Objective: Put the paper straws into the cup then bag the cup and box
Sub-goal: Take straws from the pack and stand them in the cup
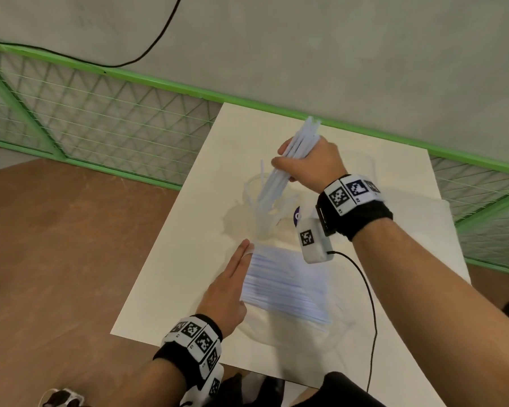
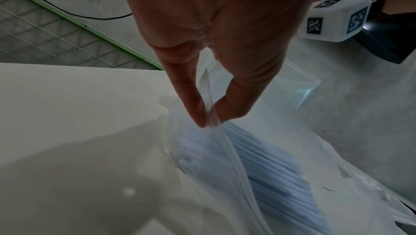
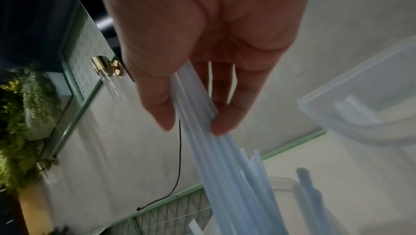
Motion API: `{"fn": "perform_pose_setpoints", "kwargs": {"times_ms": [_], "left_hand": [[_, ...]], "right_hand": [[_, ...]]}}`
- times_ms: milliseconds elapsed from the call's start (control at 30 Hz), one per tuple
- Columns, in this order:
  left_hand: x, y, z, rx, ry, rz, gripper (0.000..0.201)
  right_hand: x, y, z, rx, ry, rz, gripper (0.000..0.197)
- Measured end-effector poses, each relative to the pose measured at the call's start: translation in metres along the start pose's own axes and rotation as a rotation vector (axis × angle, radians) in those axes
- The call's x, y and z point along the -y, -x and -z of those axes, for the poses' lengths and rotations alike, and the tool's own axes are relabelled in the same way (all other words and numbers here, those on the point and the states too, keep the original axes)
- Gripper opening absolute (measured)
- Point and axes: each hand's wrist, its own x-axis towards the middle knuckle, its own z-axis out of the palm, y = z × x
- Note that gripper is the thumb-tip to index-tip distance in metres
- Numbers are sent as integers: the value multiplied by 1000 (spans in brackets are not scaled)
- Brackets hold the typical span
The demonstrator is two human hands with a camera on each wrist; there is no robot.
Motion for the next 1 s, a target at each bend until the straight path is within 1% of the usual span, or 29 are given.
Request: {"fn": "perform_pose_setpoints", "kwargs": {"times_ms": [67, 100, 167, 233, 267, 300, 400, 433, 467, 500, 533, 600, 700, 767, 833, 867, 933, 1000], "left_hand": [[-1, 1, 1, 6, -3, 6, 110], [-2, 1, 1, 8, -4, 9, 110], [-3, 1, 1, 10, -7, 11, 110], [-3, 1, 0, 15, -14, 15, 110], [-4, 1, 0, 18, -17, 18, 110], [-4, 1, 0, 18, -21, 21, 110], [-5, 1, -1, 6, -31, 12, 106], [-5, 1, -2, -3, -28, 6, 103], [-5, 1, -2, -14, -23, 1, 100], [-5, 0, -3, -24, -20, 0, 96], [-5, 0, -4, -34, -18, 2, 94], [-3, -1, -6, -45, -1, 10, 95], [1, -1, -10, -48, 53, 4, 102], [3, -1, -11, -59, 64, -14, 106], [5, 0, -12, -74, 63, -38, 105], [7, 1, -13, -80, 66, -48, 104], [9, 3, -12, -90, 70, -67, 101], [12, 7, -13, -97, 75, -71, 100]], "right_hand": [[-2, -2, -2, 84, 123, -23, 57], [-1, -1, 2, 89, 145, -20, 69], [0, 0, 12, 39, 86, -14, 86], [1, 2, 21, -33, 35, -3, 94], [3, 4, 25, -70, 35, 13, 93], [4, 6, 29, -109, 37, 39, 86], [10, 22, 39, -231, -16, 164, 47], [13, 33, 40, -253, -44, 212, 36], [14, 45, 39, -249, -60, 255, 29], [13, 60, 35, -212, -60, 293, 28], [11, 76, 27, -143, -43, 321, 29], [-2, 108, 2, 62, 23, 324, 28], [-44, 146, -49, 399, 292, 206, 27], [-80, 164, -80, 523, 460, 108, 34], [-110, 178, -103, 572, 591, 45, 46], [-121, 183, -110, 574, 644, 29, 50], [-135, 190, -122, 523, 718, 26, 51], [-142, 193, -131, 453, 752, 39, 46]]}}
